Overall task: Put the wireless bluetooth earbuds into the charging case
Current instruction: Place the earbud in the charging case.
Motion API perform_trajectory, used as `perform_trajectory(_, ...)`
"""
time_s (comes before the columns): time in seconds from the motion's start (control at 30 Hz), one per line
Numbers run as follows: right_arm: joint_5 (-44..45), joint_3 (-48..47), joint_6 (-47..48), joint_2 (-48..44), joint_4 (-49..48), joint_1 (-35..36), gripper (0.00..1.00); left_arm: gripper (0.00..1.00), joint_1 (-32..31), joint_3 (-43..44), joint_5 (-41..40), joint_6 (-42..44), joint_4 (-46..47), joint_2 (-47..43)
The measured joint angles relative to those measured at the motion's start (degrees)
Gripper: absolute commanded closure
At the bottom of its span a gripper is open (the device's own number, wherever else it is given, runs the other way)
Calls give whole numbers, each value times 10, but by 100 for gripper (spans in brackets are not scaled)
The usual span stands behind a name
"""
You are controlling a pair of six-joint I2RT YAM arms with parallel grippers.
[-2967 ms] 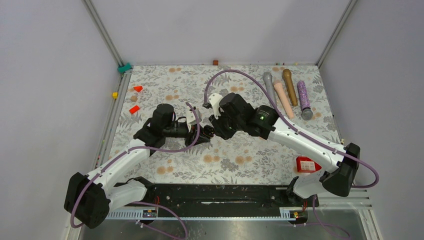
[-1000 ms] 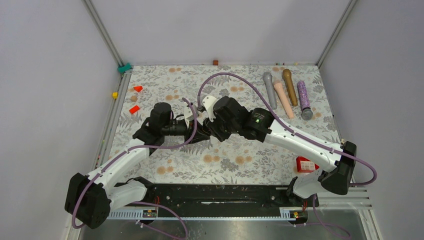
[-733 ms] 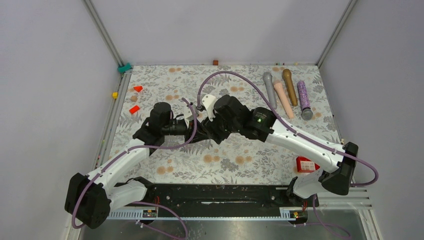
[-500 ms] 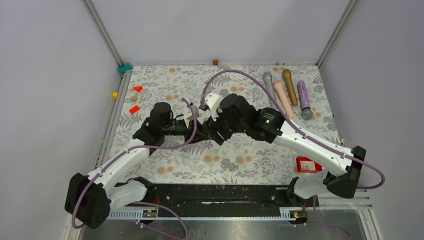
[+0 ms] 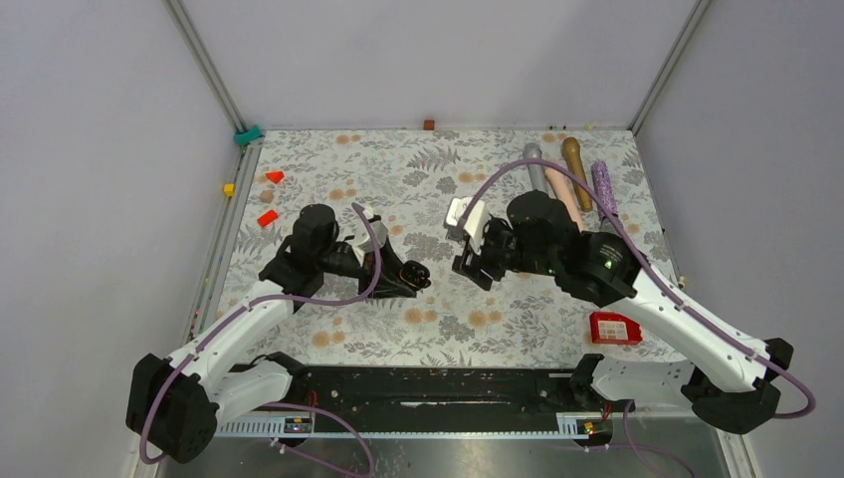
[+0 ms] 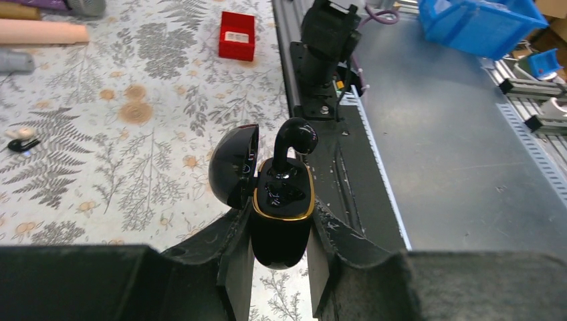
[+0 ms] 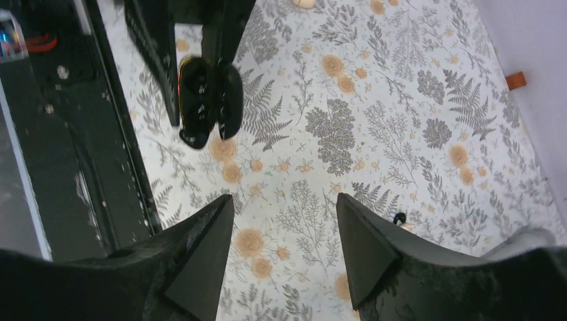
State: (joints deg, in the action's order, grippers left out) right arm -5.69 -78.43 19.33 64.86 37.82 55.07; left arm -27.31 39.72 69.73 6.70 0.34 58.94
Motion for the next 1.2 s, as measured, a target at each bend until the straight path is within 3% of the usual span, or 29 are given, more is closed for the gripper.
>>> perform_trajectory(0.07, -16, 23, 45, -17, 0, 0, 29, 100, 0, 0, 19, 0, 0, 0)
perform_trajectory(0.23, -75, 54, 113, -17, 1, 0, 1, 100, 0, 0, 44, 0, 2, 0)
perform_trajectory(0.67, -103, 33, 57, 63, -48, 6, 1, 100, 1, -2, 55, 2, 2, 1)
perform_trajectory(1.2, -92, 27, 7, 77, -56, 17, 1, 100, 3, -9, 54, 4, 3, 2)
